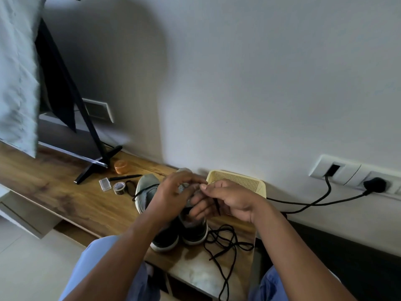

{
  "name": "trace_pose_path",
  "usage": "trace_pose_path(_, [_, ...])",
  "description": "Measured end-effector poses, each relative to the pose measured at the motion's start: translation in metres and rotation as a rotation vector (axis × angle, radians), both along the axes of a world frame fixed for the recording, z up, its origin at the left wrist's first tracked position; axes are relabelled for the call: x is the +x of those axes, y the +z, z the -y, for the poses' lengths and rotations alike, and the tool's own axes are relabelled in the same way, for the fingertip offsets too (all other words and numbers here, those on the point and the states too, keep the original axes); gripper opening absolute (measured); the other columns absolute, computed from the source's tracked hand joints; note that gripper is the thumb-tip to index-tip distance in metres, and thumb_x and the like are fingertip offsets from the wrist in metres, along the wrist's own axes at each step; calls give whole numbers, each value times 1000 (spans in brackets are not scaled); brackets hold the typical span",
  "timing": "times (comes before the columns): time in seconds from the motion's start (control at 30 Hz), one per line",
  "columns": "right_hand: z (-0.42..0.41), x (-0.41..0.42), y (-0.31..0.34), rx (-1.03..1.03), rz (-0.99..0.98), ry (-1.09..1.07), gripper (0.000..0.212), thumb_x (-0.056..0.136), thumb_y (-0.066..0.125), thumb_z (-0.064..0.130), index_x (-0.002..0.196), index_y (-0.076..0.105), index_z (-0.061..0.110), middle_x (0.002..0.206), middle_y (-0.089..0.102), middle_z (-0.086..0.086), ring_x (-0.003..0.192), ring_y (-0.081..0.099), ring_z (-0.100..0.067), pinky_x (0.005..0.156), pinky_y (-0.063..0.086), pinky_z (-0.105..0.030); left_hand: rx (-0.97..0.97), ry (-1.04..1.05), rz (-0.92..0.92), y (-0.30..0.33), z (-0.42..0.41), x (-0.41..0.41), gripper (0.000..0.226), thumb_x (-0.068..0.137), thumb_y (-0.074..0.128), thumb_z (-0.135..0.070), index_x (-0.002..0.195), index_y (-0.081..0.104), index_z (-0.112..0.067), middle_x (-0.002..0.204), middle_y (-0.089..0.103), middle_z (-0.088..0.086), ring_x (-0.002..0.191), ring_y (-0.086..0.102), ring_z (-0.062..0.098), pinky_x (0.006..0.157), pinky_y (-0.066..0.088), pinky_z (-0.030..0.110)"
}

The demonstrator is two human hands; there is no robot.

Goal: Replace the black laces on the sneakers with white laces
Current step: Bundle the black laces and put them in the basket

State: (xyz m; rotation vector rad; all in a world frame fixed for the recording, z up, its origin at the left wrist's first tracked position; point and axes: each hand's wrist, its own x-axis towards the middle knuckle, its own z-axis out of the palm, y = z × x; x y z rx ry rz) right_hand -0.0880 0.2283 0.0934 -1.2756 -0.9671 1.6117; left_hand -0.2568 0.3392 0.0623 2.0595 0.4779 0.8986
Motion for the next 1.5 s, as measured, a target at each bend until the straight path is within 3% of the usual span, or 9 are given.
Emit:
trace_pose_path(0.23, [-18, 9, 9, 258, -355, 5, 50, 112, 34, 34, 139, 57, -2, 135, 61, -29, 116, 67, -36, 99, 53, -44, -129, 78, -18, -12, -20, 8, 27, 85, 61, -6, 96, 73, -28, 84, 75, 2, 79, 71, 23, 70, 56, 41])
trace_pose_path(0.3, [-26, 12, 8, 340, -487, -77, 48, 113, 33, 34, 144, 53, 3, 141, 58, -28, 128, 60, -39, 106, 49, -48, -119, 129, -99, -17, -20, 16, 26, 92, 63, -5, 95, 72, -29, 81, 73, -6, 72, 67, 10, 65, 51, 30])
trace_pose_path(0.5, [-46, 34, 4, 443, -492, -418, 47, 109, 39, 37, 149, 50, 15, 147, 57, -17, 140, 52, -31, 123, 29, -51, 107, 67, -262, -19, -6, 31, 13, 103, 62, -29, 104, 75, -34, 93, 72, -19, 89, 67, 3, 78, 54, 31])
trace_pose_path(0.8, [-59, 30, -4, 284, 182, -425, 36, 112, 39, 21, 121, 68, 1, 100, 78, -10, 91, 76, -22, 81, 58, -30, 10, 159, -94, 0, -19, 35, 19, 95, 62, -42, 84, 70, -28, 72, 66, -5, 66, 61, 16, 60, 49, 35])
trace_pose_path(0.93, [-59, 18, -9, 138, 287, -237, 40, 111, 45, 28, 114, 65, -6, 77, 68, -20, 61, 58, -28, 61, 48, -35, -108, 200, -19, 4, -29, 32, 37, 93, 60, -52, 85, 71, -18, 73, 67, 11, 71, 63, 33, 65, 52, 48])
trace_pose_path(1.07, [-60, 6, -10, 128, 241, -85, 54, 112, 36, 42, 92, 76, 10, 54, 54, -8, 48, 39, -21, 60, 37, -34, -183, 263, 30, 4, -38, 27, 44, 92, 61, -52, 81, 70, -11, 71, 65, 18, 68, 61, 39, 60, 50, 36])
trace_pose_path(1.23, [-65, 3, -3, 127, -82, 42, 55, 110, 40, 45, 112, 70, -2, 57, 48, -6, 46, 40, -17, 59, 48, -32, -336, 264, 26, -8, -48, 20, 51, 102, 59, -45, 85, 64, 3, 72, 57, 32, 60, 51, 27, 59, 45, 47])
trace_pose_path(1.4, [-73, 11, -2, 301, -497, -117, 35, 105, 48, 24, 120, 68, 1, 100, 74, -17, 93, 71, -32, 91, 58, -46, -219, 337, -147, -26, -43, 20, 27, 105, 57, -24, 79, 64, -23, 69, 63, 5, 59, 53, 7, 57, 43, 29])
trace_pose_path(1.5, [-76, 20, -4, 368, -568, -278, 35, 105, 45, 22, 126, 68, 4, 131, 68, -21, 127, 62, -36, 116, 40, -53, -49, 292, -227, -26, -34, 22, 28, 105, 56, -33, 77, 60, -32, 68, 62, -14, 60, 57, 6, 54, 36, 19])
